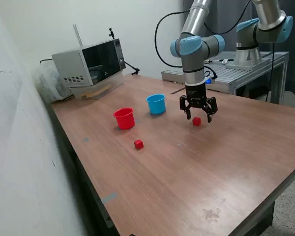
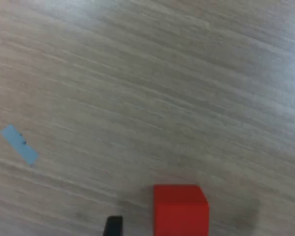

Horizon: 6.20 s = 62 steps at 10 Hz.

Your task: Place red objects in the red bin, and blue objects in the blue bin.

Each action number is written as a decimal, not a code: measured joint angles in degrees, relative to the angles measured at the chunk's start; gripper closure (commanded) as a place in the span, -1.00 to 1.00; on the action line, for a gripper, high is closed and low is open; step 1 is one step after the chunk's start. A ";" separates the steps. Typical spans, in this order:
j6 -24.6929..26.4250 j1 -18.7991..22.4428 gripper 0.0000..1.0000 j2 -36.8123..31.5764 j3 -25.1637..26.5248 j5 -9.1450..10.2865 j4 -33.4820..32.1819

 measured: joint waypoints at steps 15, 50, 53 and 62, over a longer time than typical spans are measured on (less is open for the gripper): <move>0.14 -1.51 1.00 -3.74 -2.72 -3.42 3.67; 10.11 -3.27 -1.00 -18.25 -8.12 -2.94 5.68; 10.15 -2.30 -1.00 -17.01 -9.79 0.37 5.38; 10.28 -3.55 -1.00 8.73 -29.20 0.78 0.99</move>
